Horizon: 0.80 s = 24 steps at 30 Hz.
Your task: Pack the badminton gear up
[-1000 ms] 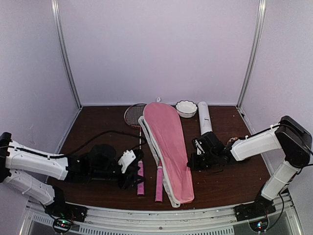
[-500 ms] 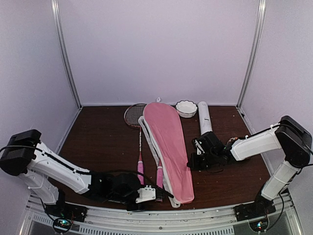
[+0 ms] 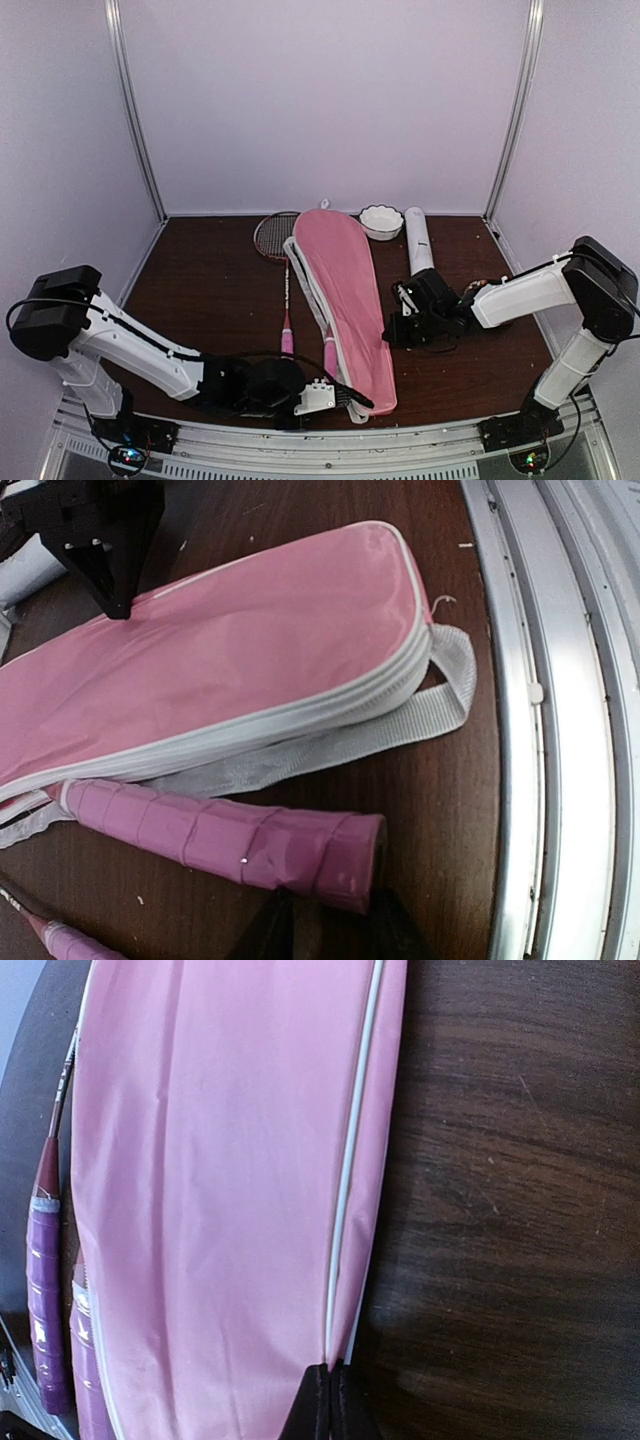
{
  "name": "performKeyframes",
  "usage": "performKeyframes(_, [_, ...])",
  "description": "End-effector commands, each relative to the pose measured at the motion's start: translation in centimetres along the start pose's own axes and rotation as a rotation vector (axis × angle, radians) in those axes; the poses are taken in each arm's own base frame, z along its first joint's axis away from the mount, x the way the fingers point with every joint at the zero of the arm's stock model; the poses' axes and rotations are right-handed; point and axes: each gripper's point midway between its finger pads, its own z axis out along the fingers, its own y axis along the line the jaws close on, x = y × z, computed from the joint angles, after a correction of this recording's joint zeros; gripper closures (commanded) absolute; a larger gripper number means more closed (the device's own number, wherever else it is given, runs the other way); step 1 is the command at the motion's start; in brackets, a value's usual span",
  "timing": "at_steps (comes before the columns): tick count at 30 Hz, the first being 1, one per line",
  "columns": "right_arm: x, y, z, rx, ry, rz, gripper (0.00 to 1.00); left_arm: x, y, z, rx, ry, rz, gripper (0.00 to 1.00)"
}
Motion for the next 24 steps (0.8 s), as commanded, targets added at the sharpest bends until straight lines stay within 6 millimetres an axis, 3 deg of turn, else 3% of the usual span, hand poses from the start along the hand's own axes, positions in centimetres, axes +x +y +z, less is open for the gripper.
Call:
performKeyframes(1, [4.7, -3.8, 0.1, 0.142, 0.168, -0.021, 1.00, -4.7, 4.5, -1.9, -0.182, -0.166, -0.073, 0.74])
performKeyframes(4, [4.6, -3.7, -0.1, 0.142, 0.172, -0.034, 1.00, -5.1, 4.9, -2.5, -0.202, -0.205, -0.082, 0.75])
performKeyframes(6, [4.6, -3.4, -0.5, 0.139, 0.175, -0.046, 0.98, -4.6, 4.4, -1.7, -0.183, -0.177, -0.067, 0.75])
performKeyframes(11, [3.2, -1.1, -3.1, 0.085, 0.120, -0.085, 0.68, -3.5, 3.3, -0.4, -0.147, -0.150, -0.052, 0.75])
performKeyframes(13, [3.0, 0.2, -4.4, 0.062, 0.098, -0.115, 0.60, -3.3, 3.1, -0.2, -0.137, -0.143, -0.041, 0.75])
performKeyframes(18, [3.2, 3.1, -6.7, 0.040, 0.064, -0.200, 0.59, -3.1, 2.8, 0.3, -0.130, -0.131, -0.018, 0.74])
performKeyframes(24, [5.0, 6.7, -7.1, 0.041, 0.067, -0.305, 0.65, -2.8, 3.2, -0.8, -0.153, -0.161, -0.030, 0.73])
